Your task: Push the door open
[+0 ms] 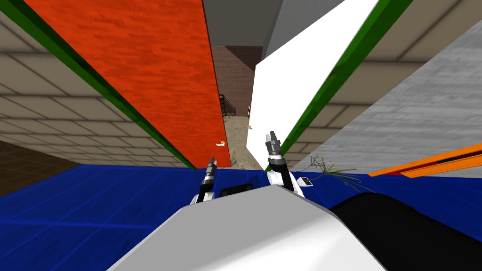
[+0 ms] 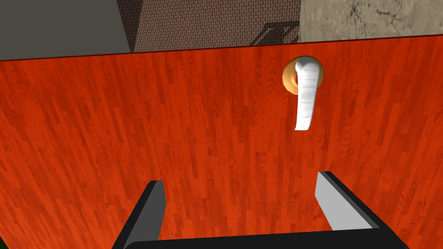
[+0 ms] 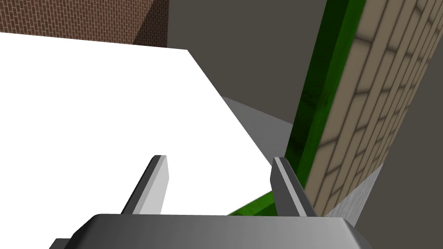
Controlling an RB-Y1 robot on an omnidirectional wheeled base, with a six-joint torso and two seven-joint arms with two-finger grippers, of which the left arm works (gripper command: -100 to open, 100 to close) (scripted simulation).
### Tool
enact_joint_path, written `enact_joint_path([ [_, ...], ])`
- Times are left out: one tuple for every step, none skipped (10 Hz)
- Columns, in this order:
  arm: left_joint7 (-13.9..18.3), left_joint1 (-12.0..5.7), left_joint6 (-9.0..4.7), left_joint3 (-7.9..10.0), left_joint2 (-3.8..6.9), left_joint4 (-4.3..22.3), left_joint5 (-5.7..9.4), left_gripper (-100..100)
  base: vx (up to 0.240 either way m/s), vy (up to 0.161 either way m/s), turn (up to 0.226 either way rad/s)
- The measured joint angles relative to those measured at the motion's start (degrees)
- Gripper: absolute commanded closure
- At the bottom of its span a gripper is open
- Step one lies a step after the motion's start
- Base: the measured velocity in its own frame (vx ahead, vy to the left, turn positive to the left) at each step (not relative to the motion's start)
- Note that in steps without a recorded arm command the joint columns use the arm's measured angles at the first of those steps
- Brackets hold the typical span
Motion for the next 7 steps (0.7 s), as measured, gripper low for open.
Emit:
enact_joint_path([
  [-0.1,-0.39,-0.3,-0.2,0.02,1.7,0.0,-100,0.088,0.096,-0.066],
  [-0.1,-0.79,-0.8,-0.37,0.05,3.5,0.02,-100,0.075,0.09,-0.047],
  [-0.1,-1.5,-1.42,-0.45,0.07,5.7,0.07,-100,0.074,0.083,-0.045],
  [-0.2,-1.64,-1.75,-0.69,0.0,7.0,0.04,-100,0.077,0.081,-0.055],
  [-0.2,-1.74,-1.71,-0.94,0.0,7.8,0.02,-100,0.079,0.082,-0.051],
  [-0.3,-1.88,-1.86,-1.18,-0.13,8.9,-0.02,-100,0.054,0.05,-0.014],
  [-0.3,-2.27,-2.39,-1.17,-0.09,10.2,0.02,-100,0.072,0.06,-0.043],
])
